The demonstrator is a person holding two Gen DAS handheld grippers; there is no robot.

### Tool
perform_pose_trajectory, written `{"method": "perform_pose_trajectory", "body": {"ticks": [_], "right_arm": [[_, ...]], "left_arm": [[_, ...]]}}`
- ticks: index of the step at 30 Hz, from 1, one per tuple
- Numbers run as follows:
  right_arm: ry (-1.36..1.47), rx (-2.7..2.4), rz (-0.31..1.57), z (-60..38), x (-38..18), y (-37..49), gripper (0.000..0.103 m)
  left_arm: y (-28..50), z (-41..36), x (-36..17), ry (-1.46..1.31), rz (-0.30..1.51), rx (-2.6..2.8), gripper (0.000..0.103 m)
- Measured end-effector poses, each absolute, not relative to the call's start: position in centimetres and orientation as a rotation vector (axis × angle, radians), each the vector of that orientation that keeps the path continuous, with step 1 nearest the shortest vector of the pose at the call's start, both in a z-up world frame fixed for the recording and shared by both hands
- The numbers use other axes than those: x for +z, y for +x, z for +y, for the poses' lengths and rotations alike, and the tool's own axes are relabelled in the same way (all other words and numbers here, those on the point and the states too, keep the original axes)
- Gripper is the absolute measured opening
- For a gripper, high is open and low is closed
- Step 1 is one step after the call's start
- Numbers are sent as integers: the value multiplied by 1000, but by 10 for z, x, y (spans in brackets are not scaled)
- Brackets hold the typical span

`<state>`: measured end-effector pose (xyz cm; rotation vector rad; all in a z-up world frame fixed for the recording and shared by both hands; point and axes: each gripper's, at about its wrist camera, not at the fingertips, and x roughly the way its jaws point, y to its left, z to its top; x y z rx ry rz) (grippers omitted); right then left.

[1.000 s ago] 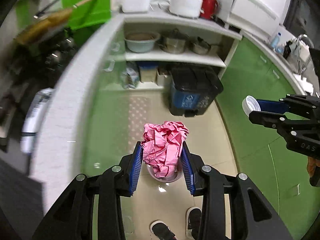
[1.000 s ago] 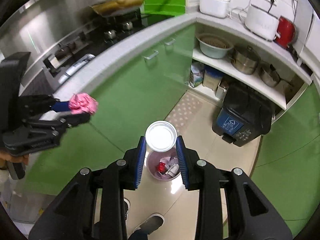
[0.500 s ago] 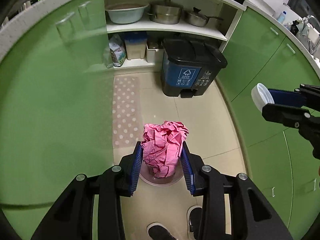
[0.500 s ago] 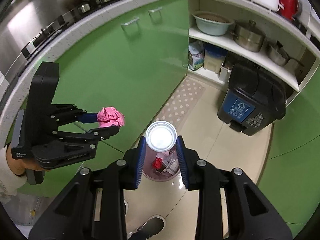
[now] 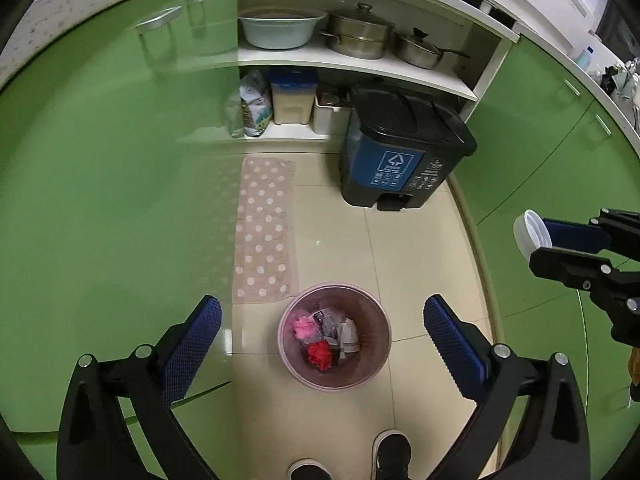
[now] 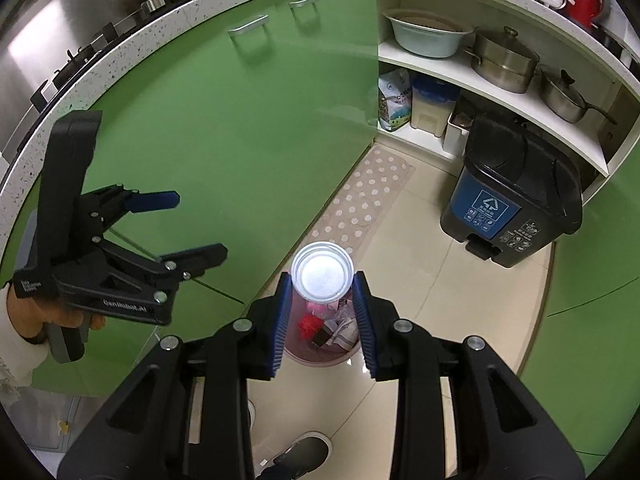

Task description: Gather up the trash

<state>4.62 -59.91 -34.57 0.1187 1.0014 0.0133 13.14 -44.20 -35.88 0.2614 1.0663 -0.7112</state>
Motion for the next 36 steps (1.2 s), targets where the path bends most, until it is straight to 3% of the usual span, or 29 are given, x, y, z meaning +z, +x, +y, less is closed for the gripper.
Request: {"method": "perform_pose_trajectory", "body": {"ticks": [14, 16, 17, 18, 28, 36], "right_arm": [[109, 61, 1017, -582, -360, 66, 33], [102, 61, 1026, -580, -364, 70, 63], [106, 58, 1016, -581, -364, 70, 87], [111, 51, 1003, -582, -364, 70, 92], [144, 0, 1041, -588, -362, 60, 98], [139, -25, 1028, -574, -292, 25, 99]], "left_arm": [[145, -414, -356, 213, 1066, -680, 97], [148, -411, -358, 216, 1069, -677, 97], [148, -411, -359, 218, 1068, -676, 97], [149, -410, -359, 221, 1069, -676, 97], [140, -412, -350, 232, 1068, -694, 97], [99, -403, -282, 215, 1059, -723, 97]]}}
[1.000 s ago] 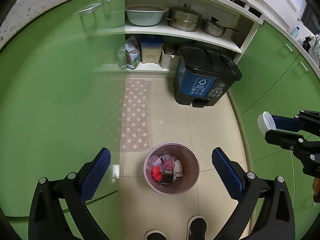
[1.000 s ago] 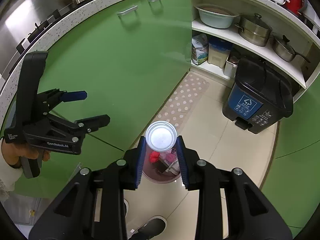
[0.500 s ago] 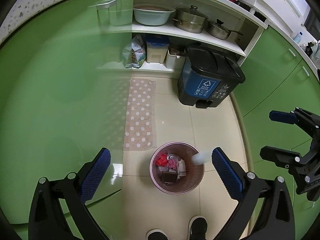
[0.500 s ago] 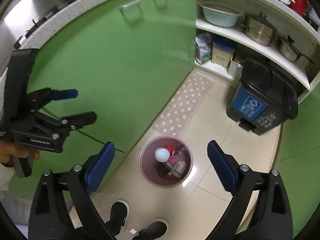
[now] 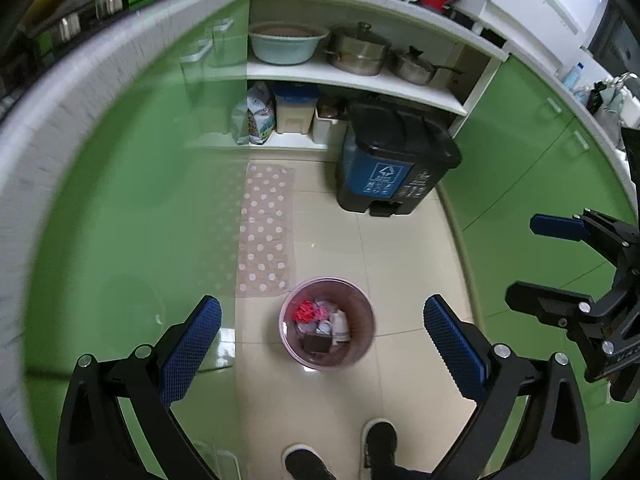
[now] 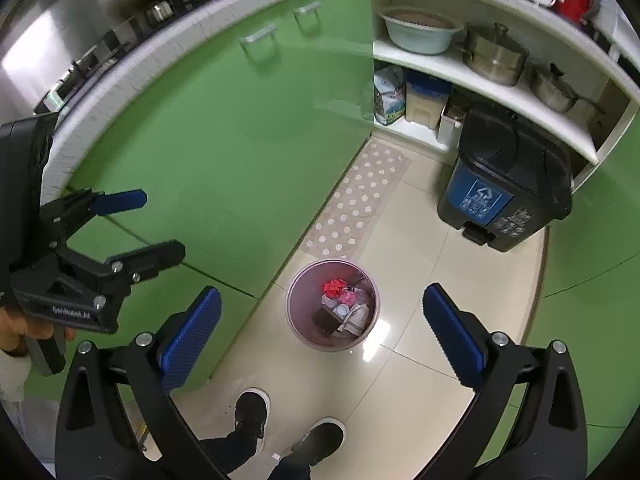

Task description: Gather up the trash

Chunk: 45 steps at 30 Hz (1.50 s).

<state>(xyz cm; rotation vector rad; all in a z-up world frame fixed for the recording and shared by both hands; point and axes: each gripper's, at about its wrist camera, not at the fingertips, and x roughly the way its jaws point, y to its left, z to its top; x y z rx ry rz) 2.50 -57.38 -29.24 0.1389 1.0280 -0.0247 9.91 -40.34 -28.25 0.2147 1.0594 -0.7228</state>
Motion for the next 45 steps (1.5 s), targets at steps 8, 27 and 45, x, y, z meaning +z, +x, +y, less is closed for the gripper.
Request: {"method": "perform_pose_trajectory", "body": {"ticks": [8, 27, 45], "right_arm": [[73, 48, 970, -525, -171, -6, 100], [-146, 443, 850, -312, -8, 4, 100], [-318, 644, 847, -159, 10, 18, 100]], "left_arm": [[57, -349, -165, 154, 1002, -654, 97], [-2, -102, 0, 14, 876, -172, 98], [-25, 19, 18, -27, 888, -39, 98]]}}
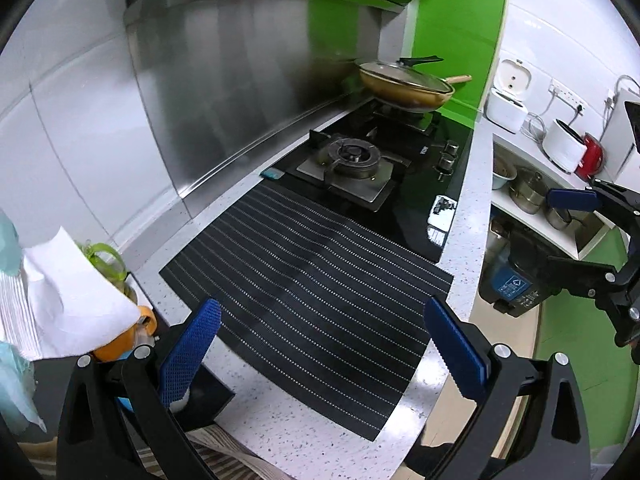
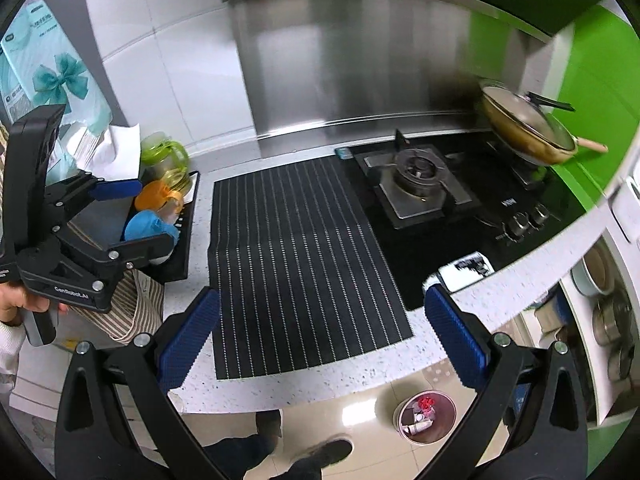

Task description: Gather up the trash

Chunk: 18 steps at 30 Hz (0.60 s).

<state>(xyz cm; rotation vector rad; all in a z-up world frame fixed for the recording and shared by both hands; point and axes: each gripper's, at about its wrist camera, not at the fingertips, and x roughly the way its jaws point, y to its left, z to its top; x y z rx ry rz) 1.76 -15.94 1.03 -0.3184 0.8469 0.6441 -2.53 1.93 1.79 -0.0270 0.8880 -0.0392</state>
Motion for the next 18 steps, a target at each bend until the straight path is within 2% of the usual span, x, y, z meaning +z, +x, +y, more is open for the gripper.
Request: {"method": "perform_pose_trajectory", "body": {"ticks": [18], "right_arm": [[-383, 790, 873, -145, -5, 54, 100]], "left_arm": [[-6, 22, -2, -73, 969, 37, 98]]}}
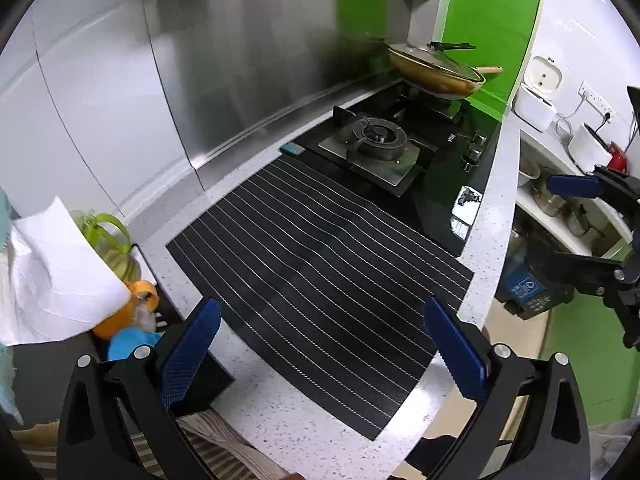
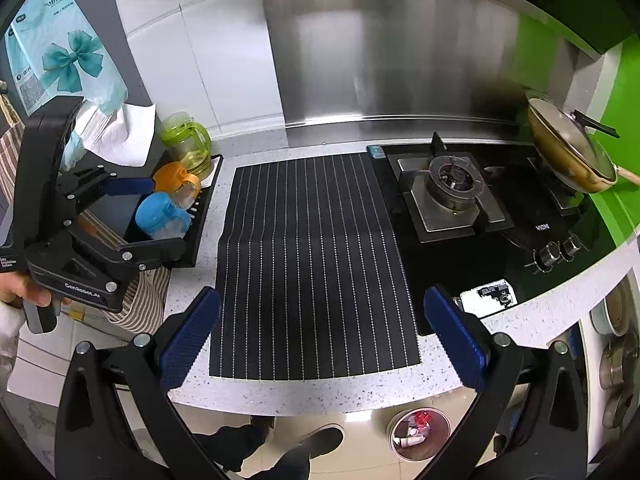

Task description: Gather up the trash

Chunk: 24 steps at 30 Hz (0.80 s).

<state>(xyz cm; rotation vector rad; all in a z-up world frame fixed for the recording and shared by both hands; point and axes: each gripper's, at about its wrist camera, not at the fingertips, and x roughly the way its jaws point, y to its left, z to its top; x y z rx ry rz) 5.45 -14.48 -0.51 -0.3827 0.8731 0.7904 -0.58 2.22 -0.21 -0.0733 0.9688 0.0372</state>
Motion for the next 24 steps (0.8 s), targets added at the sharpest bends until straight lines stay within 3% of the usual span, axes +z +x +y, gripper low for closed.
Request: {"method": "perform_pose_trajectory", "body": {"ticks": [24], "right_arm": [[-394, 800, 876, -133, -8, 67, 100]], "left_arm": [[-2, 32, 3, -125, 932, 25, 98]]}}
